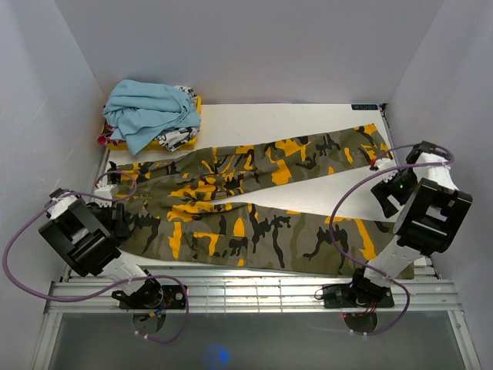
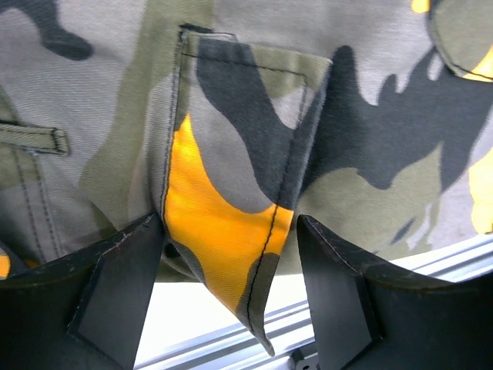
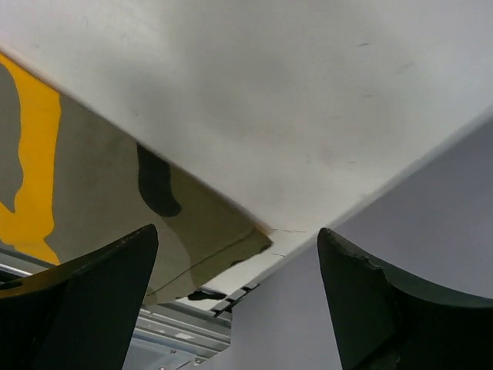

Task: Fold and stack the trousers
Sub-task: Flatten the trousers out

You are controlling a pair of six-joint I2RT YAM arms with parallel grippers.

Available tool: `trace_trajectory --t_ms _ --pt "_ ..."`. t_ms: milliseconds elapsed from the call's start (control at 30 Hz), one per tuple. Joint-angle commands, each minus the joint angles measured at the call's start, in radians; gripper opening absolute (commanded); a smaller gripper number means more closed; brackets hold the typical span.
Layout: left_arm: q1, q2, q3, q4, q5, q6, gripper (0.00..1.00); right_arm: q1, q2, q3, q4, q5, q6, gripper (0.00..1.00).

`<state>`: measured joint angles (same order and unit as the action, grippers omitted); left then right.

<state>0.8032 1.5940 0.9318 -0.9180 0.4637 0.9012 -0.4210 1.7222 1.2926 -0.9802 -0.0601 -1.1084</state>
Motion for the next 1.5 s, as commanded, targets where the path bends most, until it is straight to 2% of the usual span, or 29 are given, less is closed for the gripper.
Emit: trace_trajectory --t_ms 0,167,267,300,367,400,467,567,633,767,800,867,900,933,967,1000,1100,1267,1333,1433,1467 --pt "0.007 -0.023 0.036 -0.058 0.075 0.031 0.80 0.002 -0.035 -0.151 0.067 0.057 -0.189 0.91" --pt "0.008 -0.057 0.018 -0.064 0.099 0.053 0.81 0.001 -0.092 -0.367 0.285 0.105 -0.240 0.93" --pt "0.007 -0.069 0.013 -0.070 0.099 0.065 0.81 0.001 -0.098 -0.452 0.371 0.118 -0.277 0.83" --pt "0.007 -0.074 0.015 -0.070 0.102 0.067 0.81 0.001 -0.102 -0.478 0.399 0.127 -0.290 0.67" --pt "0.007 -0.083 0.021 -0.071 0.110 0.067 0.81 0.001 -0.101 -0.521 0.472 0.144 -0.307 0.41" --pt "0.007 -0.085 0.025 -0.076 0.116 0.064 0.80 0.001 -0.093 -0.535 0.495 0.144 -0.321 0.10" --pt "0.007 -0.080 0.039 -0.084 0.124 0.062 0.78 0.001 -0.073 -0.509 0.515 0.140 -0.320 0.08" --pt "0.007 -0.059 0.058 -0.088 0.110 0.059 0.72 0.010 0.005 -0.357 0.512 0.128 -0.275 0.08" --pt "0.007 -0.049 0.062 -0.079 0.102 0.062 0.69 0.027 0.092 -0.199 0.493 0.131 -0.229 0.08" --pt "0.007 -0.019 0.061 -0.073 0.050 0.073 0.58 0.068 0.191 -0.053 0.433 0.143 -0.203 0.08" --pt "0.007 -0.008 0.052 -0.073 0.035 0.087 0.57 0.086 0.201 -0.049 0.420 0.143 -0.203 0.12" --pt "0.007 -0.006 0.016 -0.061 -0.026 0.111 0.61 0.105 0.197 -0.064 0.414 0.140 -0.188 0.26" --pt "0.007 -0.020 -0.034 -0.027 -0.051 0.126 0.64 0.119 0.186 -0.072 0.410 0.132 -0.174 0.46" --pt "0.007 -0.026 -0.062 -0.003 -0.077 0.131 0.65 0.122 0.177 -0.079 0.394 0.123 -0.160 0.58" --pt "0.007 -0.031 -0.089 0.022 -0.103 0.134 0.65 0.126 0.168 -0.082 0.385 0.103 -0.133 0.80" --pt "0.007 -0.028 -0.141 0.069 -0.162 0.136 0.66 0.131 0.148 -0.082 0.371 0.092 -0.124 0.90" --pt "0.023 -0.002 -0.198 0.163 -0.296 0.134 0.62 0.131 0.093 -0.058 0.313 0.037 -0.090 0.90" --pt "0.103 -0.006 -0.160 0.139 -0.347 0.266 0.51 0.128 0.002 0.026 0.111 -0.062 -0.087 0.93" --pt "0.126 -0.011 -0.130 0.114 -0.346 0.298 0.51 0.131 -0.019 0.037 0.057 -0.086 -0.111 0.97" --pt "0.129 -0.006 -0.021 0.009 -0.260 0.327 0.62 0.133 -0.024 -0.007 0.009 -0.107 -0.123 1.00" --pt "0.129 -0.006 0.051 -0.045 -0.181 0.356 0.68 0.133 -0.021 -0.019 0.006 -0.115 -0.122 1.00"
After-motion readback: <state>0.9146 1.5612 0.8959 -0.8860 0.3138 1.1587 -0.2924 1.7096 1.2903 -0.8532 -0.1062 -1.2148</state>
